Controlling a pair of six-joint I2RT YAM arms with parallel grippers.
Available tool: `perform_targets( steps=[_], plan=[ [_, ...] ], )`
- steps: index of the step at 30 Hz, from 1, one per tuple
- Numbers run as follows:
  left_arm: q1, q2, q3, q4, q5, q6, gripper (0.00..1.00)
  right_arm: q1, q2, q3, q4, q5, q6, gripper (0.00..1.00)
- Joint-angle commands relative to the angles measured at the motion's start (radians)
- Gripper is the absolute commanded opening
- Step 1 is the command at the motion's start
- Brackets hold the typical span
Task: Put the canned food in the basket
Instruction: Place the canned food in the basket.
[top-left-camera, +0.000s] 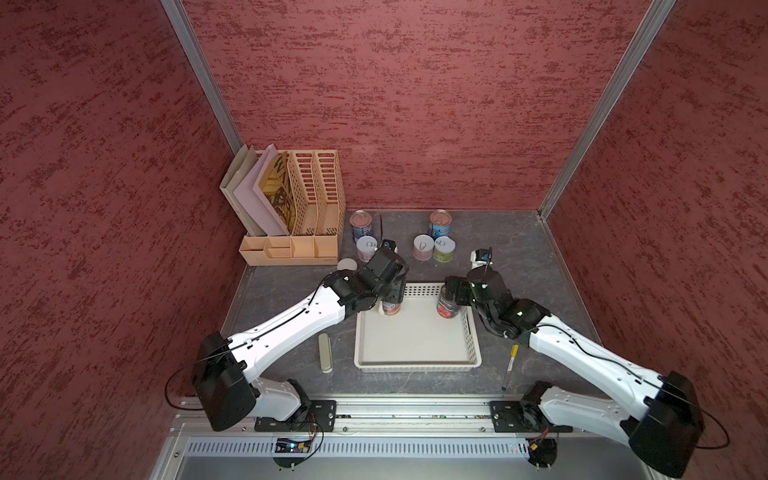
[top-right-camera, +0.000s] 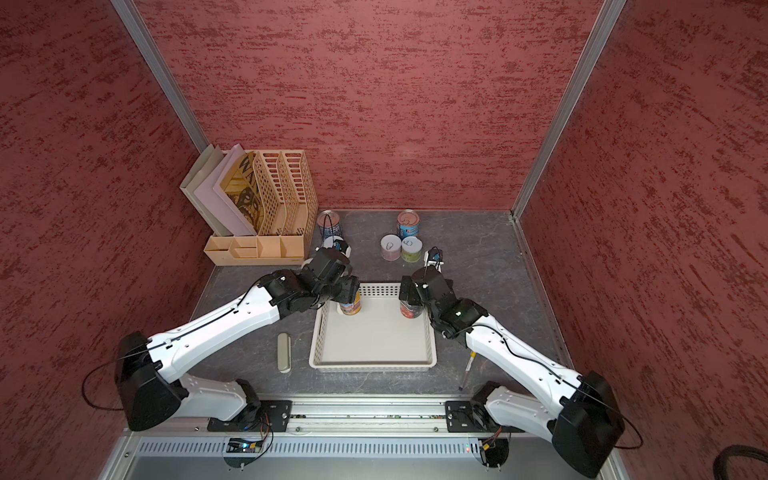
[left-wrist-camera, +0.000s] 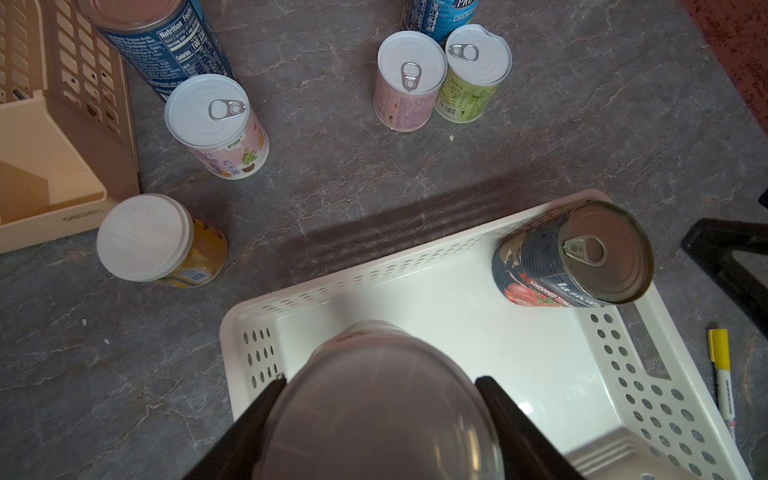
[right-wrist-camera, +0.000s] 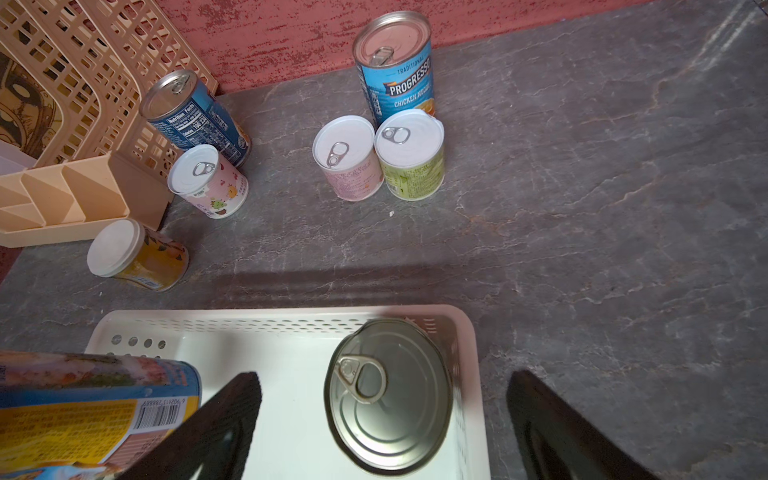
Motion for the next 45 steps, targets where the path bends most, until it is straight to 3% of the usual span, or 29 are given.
perform_targets(
  steps=[1,5,10,20,30,36,40,45],
  plan=[
    [0.018,-0.047,-0.044,0.164,-0.048,-0.017,0.14,-0.005,-0.002,0.013,0.02,0.006,-0.002,0.98],
    [0.066,-0.067,-0.112,0.233,-0.014,-0.033,0.15,-0.005,-0.007,0.006,0.024,0.013,-0.002,0.98],
    [0.101,-0.072,-0.149,0.266,-0.052,-0.045,0.14,-0.005,-0.008,0.009,0.018,0.014,-0.002,0.98],
    [0.104,-0.059,-0.203,0.364,-0.069,-0.014,0.15,-0.005,0.001,0.009,0.024,0.006,-0.001,0.98],
    [0.082,-0.001,-0.166,0.308,-0.207,-0.035,0.15,-0.005,0.019,0.016,0.024,-0.005,0.001,0.98],
    [0.081,0.004,-0.187,0.347,-0.199,-0.029,0.3,-0.005,0.025,0.017,0.024,-0.006,0.001,0.98],
    [0.082,0.012,-0.183,0.341,-0.204,-0.035,0.49,-0.005,0.03,0.018,0.023,-0.005,-0.001,0.98],
    [0.09,0.016,-0.184,0.338,-0.2,-0.041,0.64,-0.005,0.033,0.02,0.021,-0.007,0.001,0.98]
  ],
)
